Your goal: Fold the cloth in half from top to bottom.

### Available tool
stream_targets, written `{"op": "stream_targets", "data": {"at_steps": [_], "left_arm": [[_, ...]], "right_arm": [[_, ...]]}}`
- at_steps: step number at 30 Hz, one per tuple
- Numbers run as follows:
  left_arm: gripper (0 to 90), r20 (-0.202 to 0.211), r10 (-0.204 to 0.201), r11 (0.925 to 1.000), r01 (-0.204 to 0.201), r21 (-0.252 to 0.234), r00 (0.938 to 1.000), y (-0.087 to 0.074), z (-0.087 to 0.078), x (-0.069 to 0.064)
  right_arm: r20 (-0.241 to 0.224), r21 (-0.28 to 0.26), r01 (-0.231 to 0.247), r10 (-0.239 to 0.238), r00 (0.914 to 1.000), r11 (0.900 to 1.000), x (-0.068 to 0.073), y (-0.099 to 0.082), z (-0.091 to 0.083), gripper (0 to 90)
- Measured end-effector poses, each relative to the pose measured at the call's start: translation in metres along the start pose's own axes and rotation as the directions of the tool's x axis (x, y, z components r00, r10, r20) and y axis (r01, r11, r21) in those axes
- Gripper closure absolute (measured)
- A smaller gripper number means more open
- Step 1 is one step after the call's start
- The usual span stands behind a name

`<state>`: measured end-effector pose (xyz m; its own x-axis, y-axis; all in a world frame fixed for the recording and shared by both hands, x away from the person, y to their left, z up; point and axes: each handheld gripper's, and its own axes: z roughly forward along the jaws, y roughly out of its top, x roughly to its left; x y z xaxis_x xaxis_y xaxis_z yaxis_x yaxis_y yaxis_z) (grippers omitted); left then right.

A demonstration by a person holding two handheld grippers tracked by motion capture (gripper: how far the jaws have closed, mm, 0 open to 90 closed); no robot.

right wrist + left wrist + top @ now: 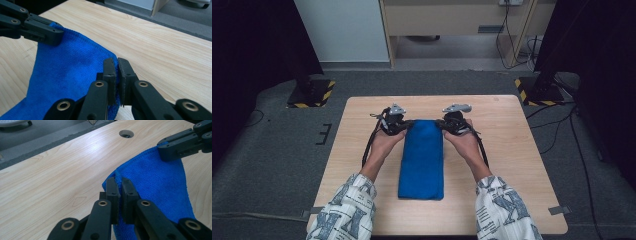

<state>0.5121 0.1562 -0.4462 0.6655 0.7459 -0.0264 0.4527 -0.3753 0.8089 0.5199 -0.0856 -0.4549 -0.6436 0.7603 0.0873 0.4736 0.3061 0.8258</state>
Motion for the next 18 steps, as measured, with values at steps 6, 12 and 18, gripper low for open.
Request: {"op": "stream_targets", "data": {"at_steps": [6, 12, 18], "left_arm": [[86.4, 0.006, 0.025, 0.9997, -0.025, -0.007, 0.9997, 0.0, -0.009, -0.004], [86.3, 0.026, 0.035, 0.9992, -0.034, -0.018, 0.9991, -0.005, -0.017, -0.009], [86.4, 0.035, 0.05, 0.9984, -0.05, -0.027, 0.9981, -0.008, -0.027, -0.013]], "right_arm": [[-0.011, -0.016, 0.01, -0.01, 0.9999, 0.9998, 0.005, -0.001, -0.009, 86.0], [-0.019, -0.026, 0.019, -0.02, 0.9996, 0.9995, 0.009, -0.007, -0.018, 86.0], [-0.03, -0.042, 0.017, -0.018, 0.9994, 0.999, 0.014, -0.012, -0.026, 86.1]]}}
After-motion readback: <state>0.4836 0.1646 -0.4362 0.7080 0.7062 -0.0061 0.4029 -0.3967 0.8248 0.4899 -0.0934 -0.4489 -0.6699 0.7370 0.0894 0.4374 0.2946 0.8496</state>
